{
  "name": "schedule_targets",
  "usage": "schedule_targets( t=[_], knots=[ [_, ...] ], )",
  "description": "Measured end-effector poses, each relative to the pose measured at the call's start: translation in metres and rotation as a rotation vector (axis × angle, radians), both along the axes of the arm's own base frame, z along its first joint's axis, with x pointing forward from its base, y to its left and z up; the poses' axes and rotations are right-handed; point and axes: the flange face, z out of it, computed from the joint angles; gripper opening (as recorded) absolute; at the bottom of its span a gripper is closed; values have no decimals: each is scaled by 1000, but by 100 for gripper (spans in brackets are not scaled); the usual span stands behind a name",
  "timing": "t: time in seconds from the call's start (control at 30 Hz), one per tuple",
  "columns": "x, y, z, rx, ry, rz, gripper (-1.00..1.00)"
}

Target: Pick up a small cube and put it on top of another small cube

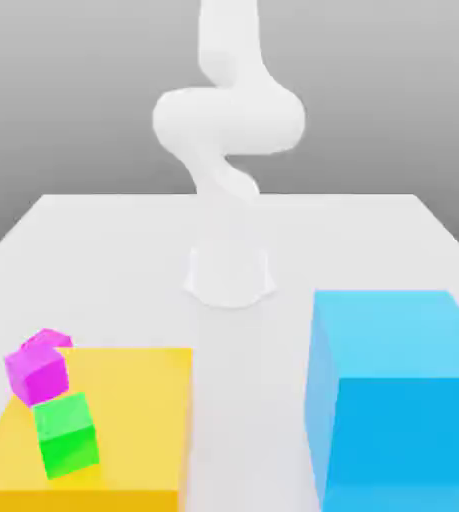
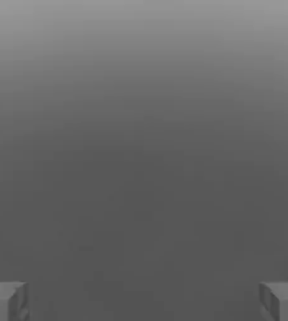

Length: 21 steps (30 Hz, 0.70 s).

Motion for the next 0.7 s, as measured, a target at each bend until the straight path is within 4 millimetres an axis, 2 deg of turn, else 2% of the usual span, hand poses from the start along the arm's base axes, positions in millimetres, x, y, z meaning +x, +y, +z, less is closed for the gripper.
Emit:
schedule_targets(
  t=[0.17, 0.27, 0.33, 0.43, 0.53, 0.6, 0.67, 0.7],
  knots=[
    [48, 75, -90, -92, 123, 237, 0],
    [60, 126, -152, -150, 198, 393, 0],
    [59, 160, -195, -190, 246, 499, 0],
    [45, 206, -259, -246, 321, 658, 0],
    [18, 247, -322, -306, 394, 817, 0],
    [-5, 269, -363, -349, 442, 922, 0],
    [-40, 294, -402, -401, 486, 1049, 0],
    [-55, 300, -422, -424, 509, 1098, 0]
  ],
)
